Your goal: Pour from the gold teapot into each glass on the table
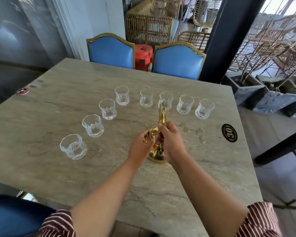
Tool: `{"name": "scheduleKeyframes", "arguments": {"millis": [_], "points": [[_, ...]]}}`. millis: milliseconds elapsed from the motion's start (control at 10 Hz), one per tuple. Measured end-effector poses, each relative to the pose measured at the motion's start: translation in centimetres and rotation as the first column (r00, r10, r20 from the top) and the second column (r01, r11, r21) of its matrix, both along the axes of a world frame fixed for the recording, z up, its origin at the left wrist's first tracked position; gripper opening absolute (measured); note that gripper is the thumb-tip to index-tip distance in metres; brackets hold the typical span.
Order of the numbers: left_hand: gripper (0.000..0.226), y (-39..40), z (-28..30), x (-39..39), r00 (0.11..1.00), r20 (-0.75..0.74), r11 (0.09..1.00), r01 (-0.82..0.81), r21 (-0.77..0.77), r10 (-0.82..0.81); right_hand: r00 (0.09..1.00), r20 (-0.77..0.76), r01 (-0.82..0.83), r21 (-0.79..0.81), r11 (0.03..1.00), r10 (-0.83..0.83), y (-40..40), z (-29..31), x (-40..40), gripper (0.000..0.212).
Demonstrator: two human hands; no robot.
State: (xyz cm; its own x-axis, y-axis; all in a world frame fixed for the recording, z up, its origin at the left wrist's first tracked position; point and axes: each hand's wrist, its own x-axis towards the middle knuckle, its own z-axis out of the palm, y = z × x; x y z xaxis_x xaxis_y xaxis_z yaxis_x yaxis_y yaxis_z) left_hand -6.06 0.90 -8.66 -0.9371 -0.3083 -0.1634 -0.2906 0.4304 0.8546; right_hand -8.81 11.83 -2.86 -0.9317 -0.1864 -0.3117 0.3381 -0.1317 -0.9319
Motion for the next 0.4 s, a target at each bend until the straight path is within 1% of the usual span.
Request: {"name": "scheduleKeyframes", "arguments": {"millis": [100,200,300,400], "points": [[0.041,-0.1,-0.2,0.4,1.000,0.026,1.000,0.012,0.015,-0.013,0.999,-0.026,-0.020,0.078,0.997,0.022,0.2,0.4,0.1,0.008],[0.041,-0.3,0.1,1.0,0.999,0.038,0.999,0.027,0.039,-0.029,0.999,-0.038,0.002,0.155,0.988,0.004,0.5,0.5,0.3,0.016],[0.032,-0.8,0.7,2.0,0.998,0.041,0.998,0.050,0.033,-0.052,0.999,-0.003,0.052,0.220,0.974,-0.053,1.2,0.5,1.1,0.023],[0.034,-1.4,1.5,2.9,0.999,0.045,0.999,0.027,0.034,-0.028,0.989,-0.009,0.150,0.190,0.970,-0.151,1.9,1.0,2.7,0.021]]}}
